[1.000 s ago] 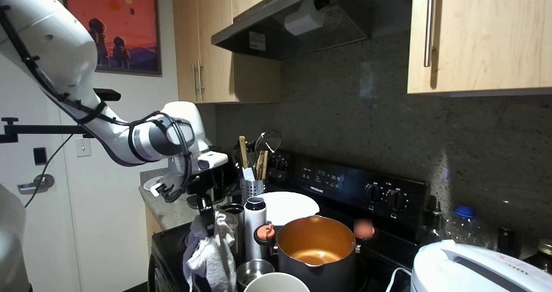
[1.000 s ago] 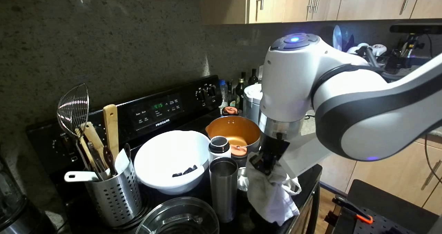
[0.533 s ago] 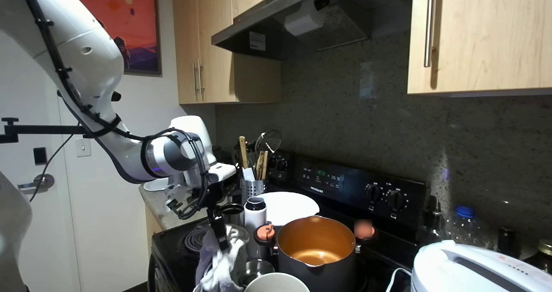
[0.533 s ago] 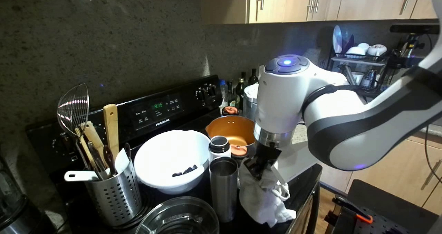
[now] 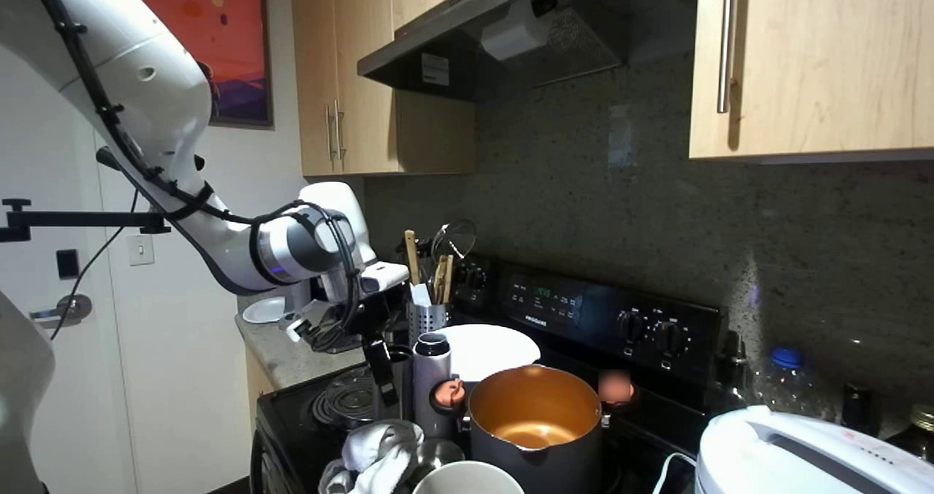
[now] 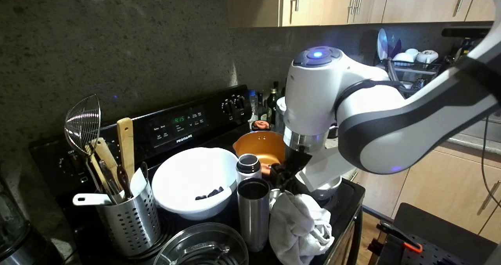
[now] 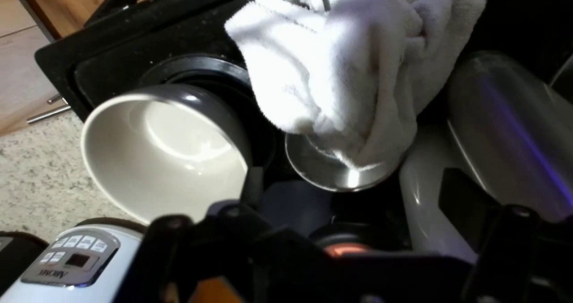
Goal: Use the cloth to wipe the pot.
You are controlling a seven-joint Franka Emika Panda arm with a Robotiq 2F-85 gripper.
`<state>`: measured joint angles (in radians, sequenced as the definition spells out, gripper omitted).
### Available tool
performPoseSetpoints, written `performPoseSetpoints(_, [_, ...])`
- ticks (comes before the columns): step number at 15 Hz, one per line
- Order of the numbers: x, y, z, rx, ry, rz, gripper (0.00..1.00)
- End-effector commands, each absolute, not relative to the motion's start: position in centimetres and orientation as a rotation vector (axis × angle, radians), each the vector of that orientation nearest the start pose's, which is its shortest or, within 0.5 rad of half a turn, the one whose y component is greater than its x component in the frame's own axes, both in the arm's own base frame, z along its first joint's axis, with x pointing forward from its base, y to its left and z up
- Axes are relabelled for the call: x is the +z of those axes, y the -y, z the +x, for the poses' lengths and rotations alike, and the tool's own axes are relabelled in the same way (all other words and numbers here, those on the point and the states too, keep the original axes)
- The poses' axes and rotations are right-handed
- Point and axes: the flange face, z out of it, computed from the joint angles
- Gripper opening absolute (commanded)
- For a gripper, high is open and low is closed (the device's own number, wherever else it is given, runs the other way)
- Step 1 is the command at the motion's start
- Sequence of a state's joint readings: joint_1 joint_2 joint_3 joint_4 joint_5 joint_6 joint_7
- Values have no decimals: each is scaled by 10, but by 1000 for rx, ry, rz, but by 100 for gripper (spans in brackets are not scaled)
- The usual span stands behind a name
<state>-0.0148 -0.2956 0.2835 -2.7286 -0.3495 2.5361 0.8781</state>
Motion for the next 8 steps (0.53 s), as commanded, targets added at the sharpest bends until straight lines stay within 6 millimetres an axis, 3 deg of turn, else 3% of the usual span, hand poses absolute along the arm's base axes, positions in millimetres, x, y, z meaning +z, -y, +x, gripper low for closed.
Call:
performPoseSetpoints(1, [372,-107,393,-367,-531,-3304,100])
performPoseSetpoints(8, [474,-121,395,-448,-407,-3260,100])
